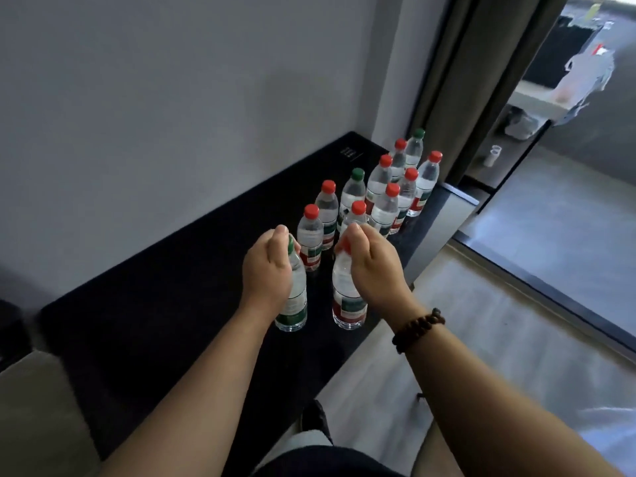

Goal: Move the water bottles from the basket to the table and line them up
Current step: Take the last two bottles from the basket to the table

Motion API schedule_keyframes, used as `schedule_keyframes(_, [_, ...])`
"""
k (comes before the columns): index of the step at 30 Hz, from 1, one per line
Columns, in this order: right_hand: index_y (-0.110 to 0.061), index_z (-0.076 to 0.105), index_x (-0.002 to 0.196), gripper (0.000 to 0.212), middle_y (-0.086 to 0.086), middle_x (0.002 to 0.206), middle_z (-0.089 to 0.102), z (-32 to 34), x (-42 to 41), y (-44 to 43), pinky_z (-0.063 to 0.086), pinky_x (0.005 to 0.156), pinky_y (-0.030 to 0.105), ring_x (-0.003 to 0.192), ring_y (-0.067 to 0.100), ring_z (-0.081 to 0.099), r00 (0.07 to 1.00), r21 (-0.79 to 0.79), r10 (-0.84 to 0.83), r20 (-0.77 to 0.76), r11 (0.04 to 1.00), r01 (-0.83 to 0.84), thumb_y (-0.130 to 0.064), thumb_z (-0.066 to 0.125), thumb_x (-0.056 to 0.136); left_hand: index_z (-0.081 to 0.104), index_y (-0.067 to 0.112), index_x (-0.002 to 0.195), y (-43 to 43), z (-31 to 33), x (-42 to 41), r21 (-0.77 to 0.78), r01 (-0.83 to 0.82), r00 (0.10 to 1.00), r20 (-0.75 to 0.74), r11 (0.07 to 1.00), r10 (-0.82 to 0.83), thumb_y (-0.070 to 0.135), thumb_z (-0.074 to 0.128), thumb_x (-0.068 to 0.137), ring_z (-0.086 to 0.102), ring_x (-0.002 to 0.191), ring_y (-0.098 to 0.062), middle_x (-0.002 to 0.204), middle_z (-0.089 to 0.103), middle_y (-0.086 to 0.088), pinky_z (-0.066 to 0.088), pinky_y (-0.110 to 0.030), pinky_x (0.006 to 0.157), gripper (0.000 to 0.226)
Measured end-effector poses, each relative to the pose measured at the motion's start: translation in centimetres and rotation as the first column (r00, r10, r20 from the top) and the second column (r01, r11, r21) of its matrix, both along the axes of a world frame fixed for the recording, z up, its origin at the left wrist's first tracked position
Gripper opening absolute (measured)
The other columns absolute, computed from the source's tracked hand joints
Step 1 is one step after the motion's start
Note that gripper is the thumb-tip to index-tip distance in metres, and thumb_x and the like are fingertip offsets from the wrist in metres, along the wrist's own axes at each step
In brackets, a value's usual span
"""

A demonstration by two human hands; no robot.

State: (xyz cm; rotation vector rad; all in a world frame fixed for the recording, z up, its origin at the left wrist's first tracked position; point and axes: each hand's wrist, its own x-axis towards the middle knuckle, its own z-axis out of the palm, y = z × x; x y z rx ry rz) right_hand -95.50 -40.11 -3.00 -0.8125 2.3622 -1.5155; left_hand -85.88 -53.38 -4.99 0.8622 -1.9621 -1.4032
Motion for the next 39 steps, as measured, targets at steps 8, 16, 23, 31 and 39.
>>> schedule_keyframes(8, [-0.024,0.058,0.079,0.038,-0.01,0.079,0.06,-3.5,-5.7,-4.6,0.038,0.063,0.009,0.071,-0.004,0.056,0.995,0.1,0.057,0.081,0.993,-0.064,-0.029,0.037,0.11,0.062,0.002,0.082,-2.9,-4.3,-4.7,0.049,-0.071,0.996,0.049,0.996,0.069,0.033,0.037,0.106,0.055,0.065,-0.007,0.074,0.061,-0.009,0.042,-0.015,0.06,0.047])
schedule_keyframes(16, [-0.01,0.064,0.091,0.042,-0.005,0.08,0.06,-7.3,-9.6,-6.3,0.044,0.067,0.022,0.075,0.006,0.057,0.984,0.167,0.129,0.122,0.975,-0.148,-0.032,0.034,0.11,0.062,0.005,0.077,-2.5,-8.0,-7.8,0.107,-0.17,0.984,0.063,0.98,0.164,0.029,0.037,0.096,0.058,0.076,-0.012,0.077,0.062,-0.004,0.043,-0.02,0.069,0.04])
schedule_keyframes(23, [-0.01,0.063,0.092,0.036,0.003,0.085,0.062,-9.6,-12.5,-6.0,0.048,0.071,0.032,0.079,0.018,0.059,0.951,0.166,0.278,0.134,0.94,-0.298,-0.031,0.039,0.108,0.062,-0.001,0.073,-1.0,-9.5,-9.9,0.145,-0.32,0.947,0.062,0.936,0.314,0.023,0.039,0.089,0.059,0.079,-0.018,0.079,0.063,-0.011,0.047,-0.032,0.075,0.037])
schedule_keyframes(31, [-0.013,0.061,0.095,0.031,0.001,0.086,0.062,-10.9,-14.9,-4.9,0.044,0.068,0.022,0.077,0.008,0.056,0.862,0.146,0.449,0.236,0.86,-0.488,-0.031,0.04,0.108,0.066,0.008,0.077,-0.9,-9.5,-10.3,0.21,-0.415,0.907,0.168,0.886,0.385,0.028,0.036,0.087,0.064,0.091,-0.023,0.087,0.068,-0.009,0.05,-0.041,0.088,0.038])
schedule_keyframes(39, [-0.022,0.061,0.099,0.016,-0.006,0.092,0.062,-9.7,-17.3,-5.0,0.051,0.077,0.028,0.085,0.006,0.059,0.708,0.218,0.704,0.054,0.683,-0.697,-0.028,0.047,0.106,0.069,0.03,0.11,-1.4,-5.8,-10.9,0.159,-0.457,0.87,0.287,0.875,0.402,0.028,0.065,0.089,0.067,0.1,-0.003,0.104,0.073,0.01,0.051,-0.024,0.088,0.021])
